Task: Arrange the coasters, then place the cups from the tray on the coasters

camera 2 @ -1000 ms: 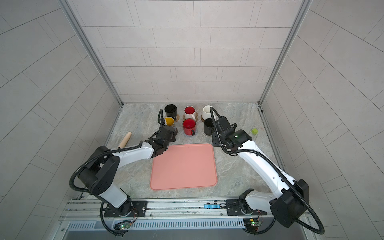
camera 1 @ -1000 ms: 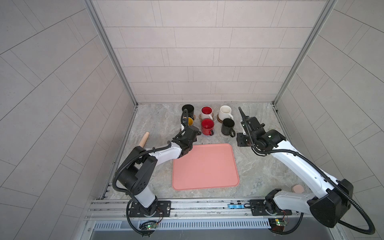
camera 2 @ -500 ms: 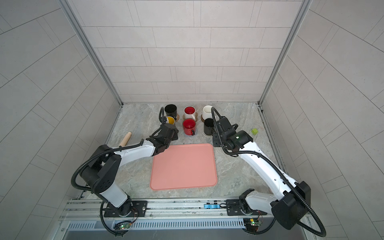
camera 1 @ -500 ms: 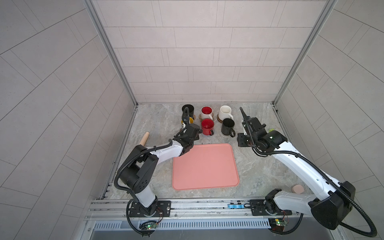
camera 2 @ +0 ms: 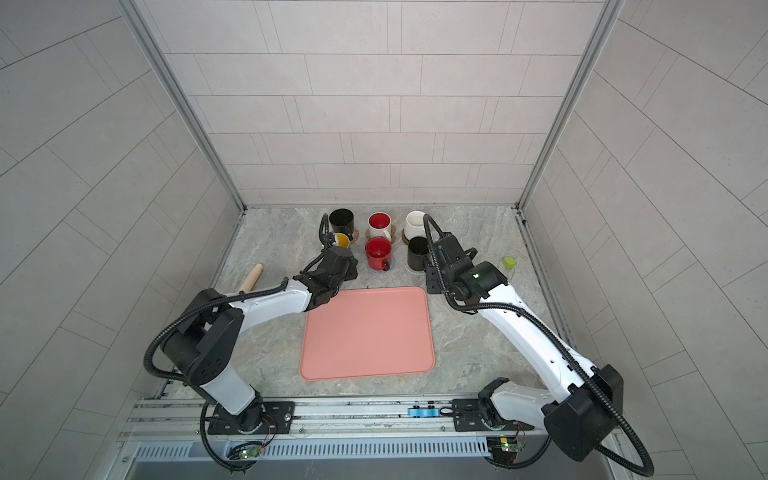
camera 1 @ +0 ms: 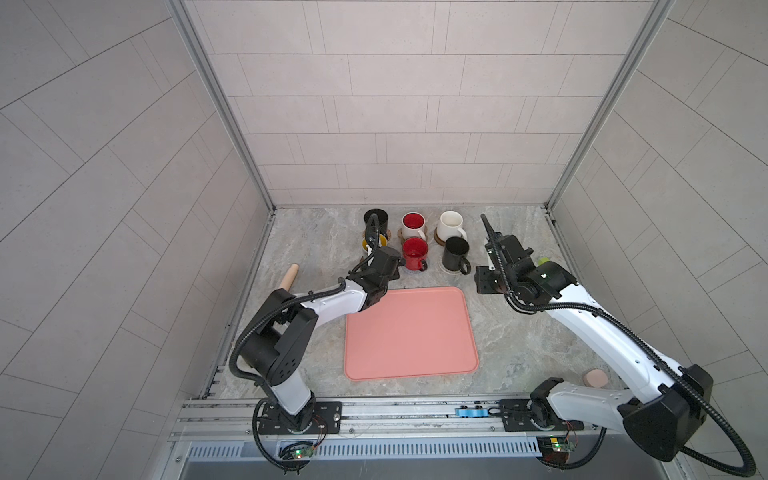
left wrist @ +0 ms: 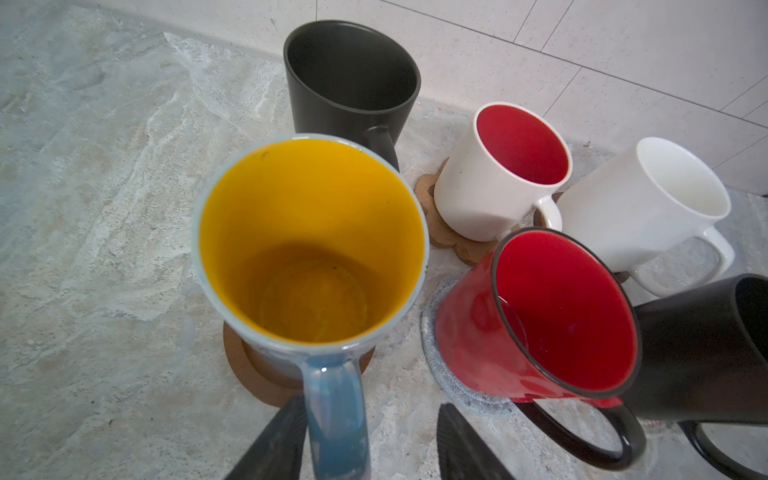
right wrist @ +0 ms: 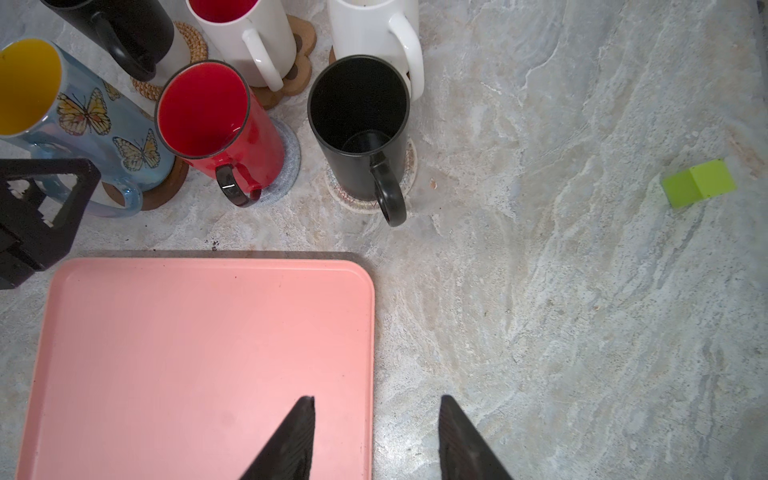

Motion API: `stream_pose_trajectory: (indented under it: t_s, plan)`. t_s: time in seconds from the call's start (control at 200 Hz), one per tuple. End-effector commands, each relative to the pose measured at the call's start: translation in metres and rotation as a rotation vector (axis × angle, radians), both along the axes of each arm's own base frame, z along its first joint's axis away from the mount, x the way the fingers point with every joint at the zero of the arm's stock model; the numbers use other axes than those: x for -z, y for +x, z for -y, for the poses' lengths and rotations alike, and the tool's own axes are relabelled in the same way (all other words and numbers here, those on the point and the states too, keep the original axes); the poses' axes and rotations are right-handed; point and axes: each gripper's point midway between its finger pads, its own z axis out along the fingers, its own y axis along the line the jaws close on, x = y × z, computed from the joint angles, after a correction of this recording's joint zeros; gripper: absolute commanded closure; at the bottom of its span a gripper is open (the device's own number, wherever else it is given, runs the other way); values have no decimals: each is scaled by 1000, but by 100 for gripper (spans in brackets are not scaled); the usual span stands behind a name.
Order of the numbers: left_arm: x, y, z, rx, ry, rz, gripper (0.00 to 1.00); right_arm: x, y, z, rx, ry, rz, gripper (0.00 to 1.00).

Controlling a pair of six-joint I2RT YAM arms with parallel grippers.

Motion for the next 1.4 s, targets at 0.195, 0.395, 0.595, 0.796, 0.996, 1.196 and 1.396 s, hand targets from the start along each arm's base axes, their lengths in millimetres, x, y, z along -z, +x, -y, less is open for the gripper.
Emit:
stream_pose_trajectory:
  t_s: [0.195, 0.395, 0.595, 0.796, 0.996, 1.196, 1.396]
  plan:
    - [-54, -27, -26, -10, 2, 88, 39, -22, 6, 26, 82, -77, 102, 46]
    - [-90, -46, -80, -33, 30, 162, 28, -34, 15, 66, 201, -178, 226, 33]
    - [-97, -59, -143, -109, 124, 212, 0, -22, 19, 109, 344, -209, 354, 0]
    - [-71, -70, -201, -203, 221, 262, 0, 10, 23, 143, 400, -283, 370, 1]
    - [-29, -79, -236, -297, 398, 177, 0, 54, 35, 148, 342, -344, 419, 0]
    - [-2, -79, -257, -382, 399, 214, 0, 100, 47, 153, 335, -335, 389, 1]
    - [1, -44, -254, -325, 351, 249, 0, 97, 71, 166, 388, -280, 451, 1]
